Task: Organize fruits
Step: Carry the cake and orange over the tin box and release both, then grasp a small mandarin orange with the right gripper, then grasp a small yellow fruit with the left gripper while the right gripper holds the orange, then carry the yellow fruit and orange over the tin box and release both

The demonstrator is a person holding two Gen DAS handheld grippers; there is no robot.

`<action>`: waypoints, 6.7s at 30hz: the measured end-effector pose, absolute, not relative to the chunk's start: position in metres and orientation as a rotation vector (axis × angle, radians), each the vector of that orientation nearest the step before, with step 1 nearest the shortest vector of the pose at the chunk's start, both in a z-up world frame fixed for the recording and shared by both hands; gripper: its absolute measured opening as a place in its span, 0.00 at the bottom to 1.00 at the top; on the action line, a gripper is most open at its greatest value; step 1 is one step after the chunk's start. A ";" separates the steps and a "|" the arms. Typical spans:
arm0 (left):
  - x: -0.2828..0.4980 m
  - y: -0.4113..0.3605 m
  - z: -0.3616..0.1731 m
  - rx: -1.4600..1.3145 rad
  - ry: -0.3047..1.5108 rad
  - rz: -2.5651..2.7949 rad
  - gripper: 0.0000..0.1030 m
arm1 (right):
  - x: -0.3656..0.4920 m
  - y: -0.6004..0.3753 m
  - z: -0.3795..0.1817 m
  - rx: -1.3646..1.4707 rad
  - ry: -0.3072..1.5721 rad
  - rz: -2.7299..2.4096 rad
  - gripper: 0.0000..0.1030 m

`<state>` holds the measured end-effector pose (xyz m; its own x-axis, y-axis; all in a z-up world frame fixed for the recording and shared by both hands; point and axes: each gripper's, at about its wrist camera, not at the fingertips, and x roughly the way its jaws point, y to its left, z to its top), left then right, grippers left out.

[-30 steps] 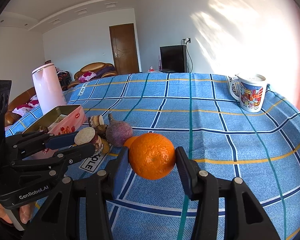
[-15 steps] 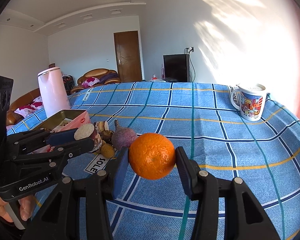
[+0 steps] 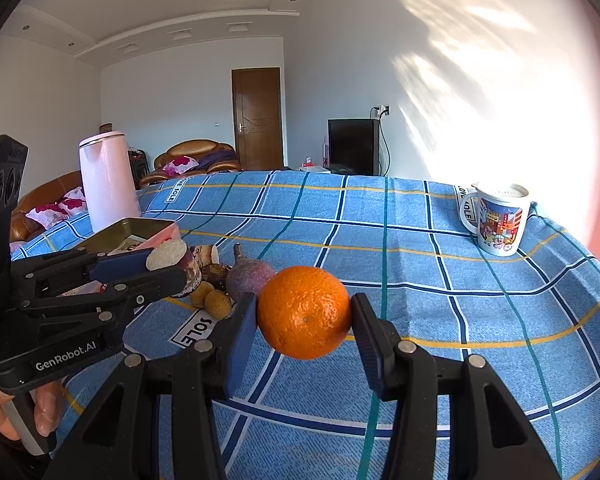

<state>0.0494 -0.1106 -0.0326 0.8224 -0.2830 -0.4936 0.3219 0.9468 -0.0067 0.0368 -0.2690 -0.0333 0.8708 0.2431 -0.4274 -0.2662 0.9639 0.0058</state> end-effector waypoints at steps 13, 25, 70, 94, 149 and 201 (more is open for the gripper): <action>0.052 -0.076 -0.024 0.025 0.508 -0.269 0.34 | 0.043 -0.248 -0.026 -0.112 0.483 0.288 0.48; 0.058 0.058 -0.030 -0.062 0.585 0.035 0.34 | 0.072 -0.119 0.004 -0.185 0.539 0.608 0.48; 0.086 -0.055 -0.024 0.075 0.615 -0.130 0.85 | 0.120 -0.242 -0.038 -0.162 0.679 0.259 0.63; 0.123 -0.094 -0.063 0.101 0.813 -0.300 0.43 | 0.133 -0.234 -0.062 -0.061 0.827 0.410 0.40; 0.088 -0.076 -0.035 0.059 0.558 -0.238 0.25 | 0.086 -0.237 -0.030 -0.099 0.520 0.388 0.39; 0.110 0.099 -0.028 -0.079 0.614 0.097 0.25 | 0.122 -0.042 -0.030 -0.299 0.591 0.685 0.39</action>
